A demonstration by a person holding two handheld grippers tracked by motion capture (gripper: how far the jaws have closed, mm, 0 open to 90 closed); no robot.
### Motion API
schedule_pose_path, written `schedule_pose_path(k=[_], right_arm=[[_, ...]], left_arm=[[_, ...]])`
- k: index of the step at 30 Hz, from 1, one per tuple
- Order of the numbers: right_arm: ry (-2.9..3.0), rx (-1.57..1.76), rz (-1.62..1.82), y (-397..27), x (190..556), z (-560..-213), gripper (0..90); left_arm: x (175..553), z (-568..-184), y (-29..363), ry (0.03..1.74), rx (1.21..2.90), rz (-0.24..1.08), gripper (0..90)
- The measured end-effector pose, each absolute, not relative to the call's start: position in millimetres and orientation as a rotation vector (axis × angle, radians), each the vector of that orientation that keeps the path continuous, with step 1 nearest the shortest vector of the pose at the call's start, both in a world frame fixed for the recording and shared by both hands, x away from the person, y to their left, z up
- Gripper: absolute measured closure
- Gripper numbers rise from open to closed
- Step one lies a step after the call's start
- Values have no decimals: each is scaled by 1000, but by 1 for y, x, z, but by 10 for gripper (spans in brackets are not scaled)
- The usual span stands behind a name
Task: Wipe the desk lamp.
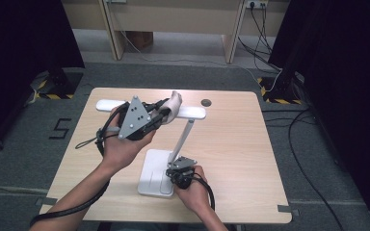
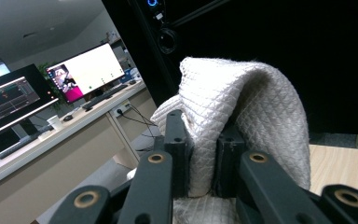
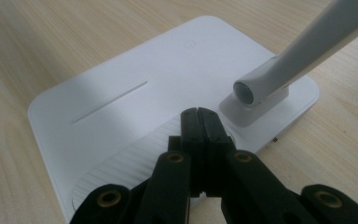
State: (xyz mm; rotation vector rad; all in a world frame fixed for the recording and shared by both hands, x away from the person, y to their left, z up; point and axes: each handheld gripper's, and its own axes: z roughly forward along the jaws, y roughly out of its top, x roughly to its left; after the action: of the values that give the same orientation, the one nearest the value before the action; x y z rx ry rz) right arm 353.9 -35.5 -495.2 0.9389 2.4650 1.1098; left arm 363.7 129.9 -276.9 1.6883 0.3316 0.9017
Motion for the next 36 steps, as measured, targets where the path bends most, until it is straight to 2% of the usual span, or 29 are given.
schedule_pose_path(k=[36], right_arm=[[2469,932,1103,-35,354,-495,900]], left_arm=[[369,-271,78,316,1744,821,788]])
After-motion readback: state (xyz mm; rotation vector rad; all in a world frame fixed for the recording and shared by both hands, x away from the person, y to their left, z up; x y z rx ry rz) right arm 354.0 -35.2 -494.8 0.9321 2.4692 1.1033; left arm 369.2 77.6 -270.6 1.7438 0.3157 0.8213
